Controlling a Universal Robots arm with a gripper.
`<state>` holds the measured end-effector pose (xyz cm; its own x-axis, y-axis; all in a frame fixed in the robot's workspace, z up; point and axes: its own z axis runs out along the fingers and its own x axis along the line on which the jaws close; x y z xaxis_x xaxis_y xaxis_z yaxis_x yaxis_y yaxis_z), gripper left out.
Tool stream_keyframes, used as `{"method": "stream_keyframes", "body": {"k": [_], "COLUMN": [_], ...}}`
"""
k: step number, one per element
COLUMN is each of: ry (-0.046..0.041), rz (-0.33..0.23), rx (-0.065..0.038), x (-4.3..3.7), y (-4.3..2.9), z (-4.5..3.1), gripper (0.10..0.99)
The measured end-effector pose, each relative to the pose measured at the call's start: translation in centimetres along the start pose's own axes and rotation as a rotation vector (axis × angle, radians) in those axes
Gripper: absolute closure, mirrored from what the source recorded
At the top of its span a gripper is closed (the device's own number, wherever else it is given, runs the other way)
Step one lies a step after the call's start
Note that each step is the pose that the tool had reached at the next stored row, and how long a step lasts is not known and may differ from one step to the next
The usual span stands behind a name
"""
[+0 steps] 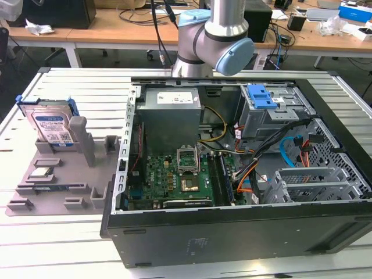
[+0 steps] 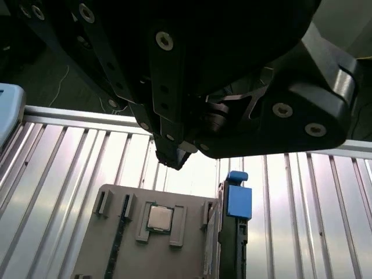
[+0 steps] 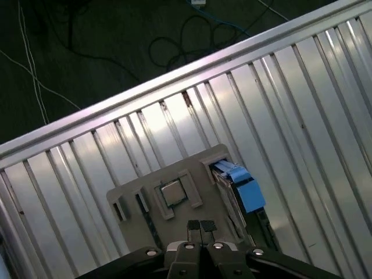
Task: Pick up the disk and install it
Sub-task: 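Pick up the disk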
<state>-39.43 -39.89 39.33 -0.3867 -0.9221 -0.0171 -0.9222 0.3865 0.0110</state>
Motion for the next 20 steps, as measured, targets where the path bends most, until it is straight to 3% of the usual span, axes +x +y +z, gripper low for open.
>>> {"method": "stream_keyframes", "body": {"k": [20], "ry": [0.0023], "rz": [-0.207], "rx": [-0.004], "x": [0.0], "y": [0.0], "z": [0.0], "gripper": [0.98]}}
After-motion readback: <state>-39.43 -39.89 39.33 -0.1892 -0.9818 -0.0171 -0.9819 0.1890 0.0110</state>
